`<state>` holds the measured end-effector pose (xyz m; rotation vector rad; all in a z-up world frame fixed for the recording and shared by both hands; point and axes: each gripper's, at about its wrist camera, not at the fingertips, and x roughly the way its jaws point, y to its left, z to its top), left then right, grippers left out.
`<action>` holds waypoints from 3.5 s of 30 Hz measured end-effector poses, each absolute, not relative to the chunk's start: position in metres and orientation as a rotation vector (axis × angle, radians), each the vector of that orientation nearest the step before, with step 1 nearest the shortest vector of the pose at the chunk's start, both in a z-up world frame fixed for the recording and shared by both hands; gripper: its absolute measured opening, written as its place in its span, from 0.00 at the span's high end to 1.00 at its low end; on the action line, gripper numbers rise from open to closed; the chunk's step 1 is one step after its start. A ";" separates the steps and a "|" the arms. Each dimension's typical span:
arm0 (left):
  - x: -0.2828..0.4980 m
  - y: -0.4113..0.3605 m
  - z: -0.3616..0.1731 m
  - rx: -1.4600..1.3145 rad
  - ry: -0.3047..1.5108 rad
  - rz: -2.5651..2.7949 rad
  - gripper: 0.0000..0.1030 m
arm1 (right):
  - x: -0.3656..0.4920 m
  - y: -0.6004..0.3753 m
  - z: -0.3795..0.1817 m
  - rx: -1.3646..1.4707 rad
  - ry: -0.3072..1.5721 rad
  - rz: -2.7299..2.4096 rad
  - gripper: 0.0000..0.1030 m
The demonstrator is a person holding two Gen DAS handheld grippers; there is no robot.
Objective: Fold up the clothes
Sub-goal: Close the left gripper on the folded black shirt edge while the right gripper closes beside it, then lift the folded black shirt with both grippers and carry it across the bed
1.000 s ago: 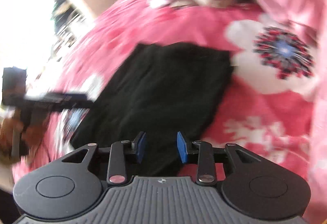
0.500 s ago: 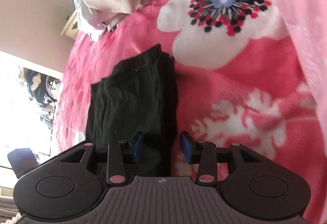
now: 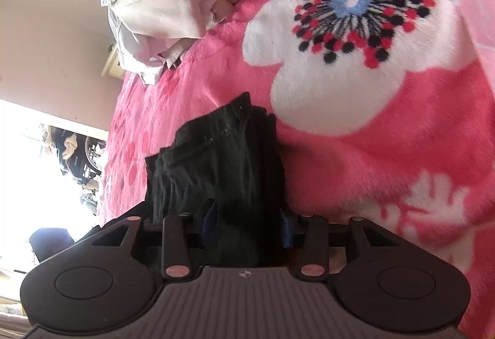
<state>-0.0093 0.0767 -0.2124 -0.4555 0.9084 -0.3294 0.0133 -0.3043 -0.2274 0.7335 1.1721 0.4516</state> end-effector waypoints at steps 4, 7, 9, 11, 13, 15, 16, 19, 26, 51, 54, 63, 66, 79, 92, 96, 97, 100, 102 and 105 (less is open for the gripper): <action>0.002 0.079 -0.215 -0.471 0.879 -0.362 0.25 | 0.025 -0.296 -0.230 0.728 1.152 0.473 0.57; 0.012 0.084 -0.218 -0.489 0.861 -0.390 0.28 | 0.031 -0.293 -0.232 0.723 1.136 0.488 0.57; 0.014 0.088 -0.221 -0.516 0.854 -0.397 0.36 | 0.029 -0.295 -0.234 0.736 1.131 0.498 0.58; 0.013 0.092 -0.223 -0.530 0.855 -0.413 0.48 | 0.025 -0.299 -0.236 0.755 1.129 0.510 0.61; 0.011 0.097 -0.227 -0.535 0.866 -0.468 0.55 | 0.026 -0.301 -0.238 0.769 1.137 0.513 0.62; 0.011 0.100 -0.230 -0.543 0.866 -0.484 0.57 | 0.028 -0.302 -0.239 0.783 1.146 0.515 0.62; 0.014 0.100 -0.232 -0.559 0.870 -0.479 0.57 | 0.030 -0.302 -0.239 0.785 1.143 0.518 0.62; 0.022 0.097 -0.233 -0.583 0.865 -0.459 0.57 | 0.038 -0.299 -0.241 0.787 1.128 0.524 0.62; 0.018 0.084 -0.227 -0.491 0.837 -0.412 0.77 | 0.053 -0.291 -0.243 0.769 1.096 0.544 0.83; -0.083 0.092 -0.075 -0.358 0.390 -0.261 0.93 | -0.037 -0.233 -0.052 0.150 0.477 0.786 0.87; -0.091 0.099 -0.045 -0.314 0.311 -0.236 0.93 | -0.033 -0.221 -0.026 0.143 0.397 0.814 0.87; -0.093 0.133 0.056 -0.196 0.091 -0.100 0.93 | 0.004 -0.159 0.076 0.148 0.163 0.944 0.87; -0.104 0.149 0.093 -0.151 0.027 -0.035 0.93 | 0.010 -0.130 0.114 0.175 0.099 1.017 0.87; -0.223 0.201 0.136 -0.068 -0.092 0.272 0.93 | -0.035 0.004 0.181 0.273 0.036 1.383 0.87; -0.377 0.197 0.081 -0.219 -0.081 0.604 0.93 | -0.121 0.092 0.117 0.294 0.316 1.712 0.87; -0.405 0.196 0.055 -0.288 -0.074 0.661 0.93 | -0.146 0.105 0.096 0.237 0.382 1.749 0.87; -0.412 0.197 0.049 -0.318 -0.068 0.675 0.93 | -0.151 0.107 0.091 0.228 0.407 1.754 0.87; -0.430 0.203 0.035 -0.378 -0.054 0.708 0.93 | -0.165 0.114 0.077 0.195 0.464 1.764 0.87; -0.444 0.209 0.036 -0.401 -0.047 0.728 0.93 | -0.173 0.117 0.070 0.159 0.470 1.766 0.87; -0.451 0.217 0.029 -0.430 -0.029 0.753 0.93 | -0.178 0.127 0.055 0.112 0.508 1.759 0.87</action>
